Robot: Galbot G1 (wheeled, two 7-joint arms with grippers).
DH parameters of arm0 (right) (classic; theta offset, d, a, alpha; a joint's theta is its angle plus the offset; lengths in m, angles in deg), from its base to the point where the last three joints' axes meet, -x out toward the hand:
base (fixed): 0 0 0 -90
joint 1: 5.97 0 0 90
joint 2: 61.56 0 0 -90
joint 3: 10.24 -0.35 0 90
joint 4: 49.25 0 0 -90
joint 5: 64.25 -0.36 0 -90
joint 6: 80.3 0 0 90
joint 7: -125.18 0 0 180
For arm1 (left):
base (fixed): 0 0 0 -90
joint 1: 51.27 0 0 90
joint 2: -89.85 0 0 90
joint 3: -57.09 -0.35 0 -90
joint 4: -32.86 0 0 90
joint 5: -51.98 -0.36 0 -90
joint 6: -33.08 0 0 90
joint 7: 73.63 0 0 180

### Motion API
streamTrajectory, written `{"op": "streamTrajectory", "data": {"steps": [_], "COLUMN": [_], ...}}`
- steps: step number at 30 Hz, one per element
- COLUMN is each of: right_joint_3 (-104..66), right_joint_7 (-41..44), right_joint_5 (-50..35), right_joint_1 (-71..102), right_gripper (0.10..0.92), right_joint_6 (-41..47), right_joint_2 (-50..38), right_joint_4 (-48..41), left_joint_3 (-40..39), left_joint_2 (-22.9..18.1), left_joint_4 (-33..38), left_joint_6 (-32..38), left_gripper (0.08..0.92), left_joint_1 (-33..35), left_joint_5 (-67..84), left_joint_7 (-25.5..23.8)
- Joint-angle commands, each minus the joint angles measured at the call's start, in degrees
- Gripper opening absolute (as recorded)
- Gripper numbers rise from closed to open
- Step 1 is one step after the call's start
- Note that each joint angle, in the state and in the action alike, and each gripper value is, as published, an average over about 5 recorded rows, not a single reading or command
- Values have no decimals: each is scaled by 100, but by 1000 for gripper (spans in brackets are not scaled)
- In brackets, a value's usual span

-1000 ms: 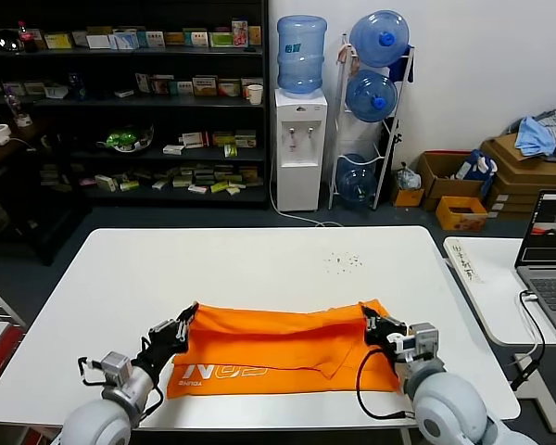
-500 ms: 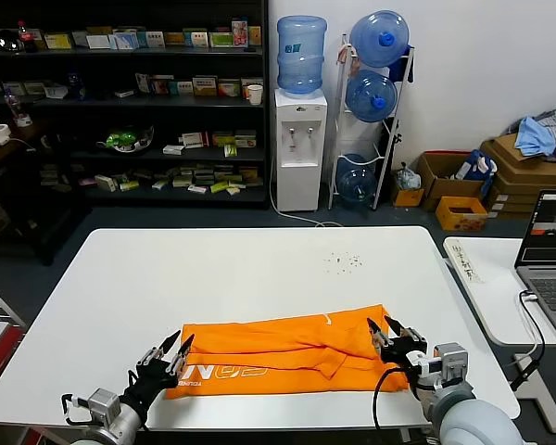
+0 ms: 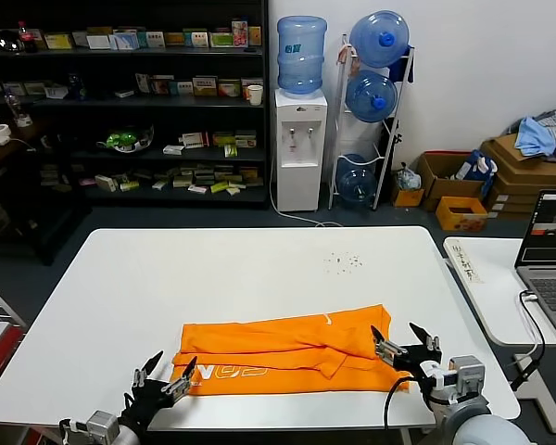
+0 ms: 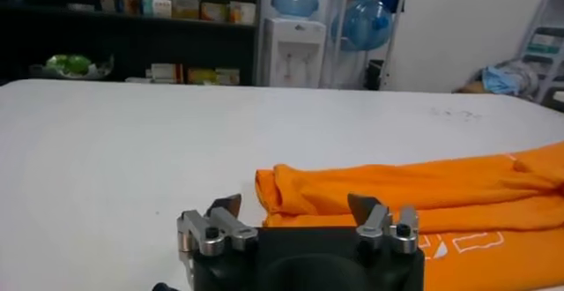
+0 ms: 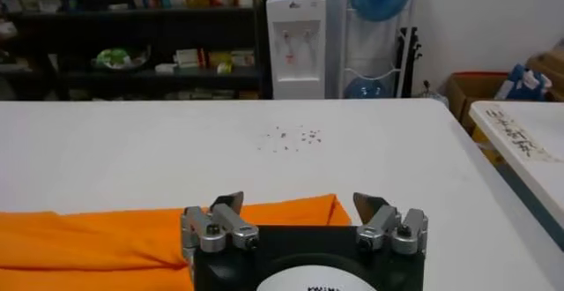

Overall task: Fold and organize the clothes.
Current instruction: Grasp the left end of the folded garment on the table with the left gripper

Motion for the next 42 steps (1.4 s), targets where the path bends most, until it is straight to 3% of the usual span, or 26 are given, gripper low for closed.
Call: {"op": "streamTrajectory", "data": {"steps": [1, 11, 17, 42], "right_joint_3": [-132, -114, -112, -23], "right_joint_7": [54, 58, 61, 44], "right_joint_5": [101, 98, 89, 42], "right_joint_1": [137, 113, 98, -73], "right_gripper": [822, 823, 823, 823], "right_joint_6": [-43, -24, -22, -42], "right_joint_2": [72, 108, 102, 109], "right_joint_4": [40, 8, -15, -136], "left_joint_3": [-145, -451, -538, -486], "left_joint_2": [-200, -62, -54, -79], "left_joint_4": [-205, -342, -358, -282], "left_joint_6": [-224, -626, -748, -704], "left_gripper": [821, 823, 807, 130], "left_joint_1": [-372, -927, -922, -842], "left_joint_5": [292, 598, 529, 299], "left_joint_7": [92, 373, 510, 637]}}
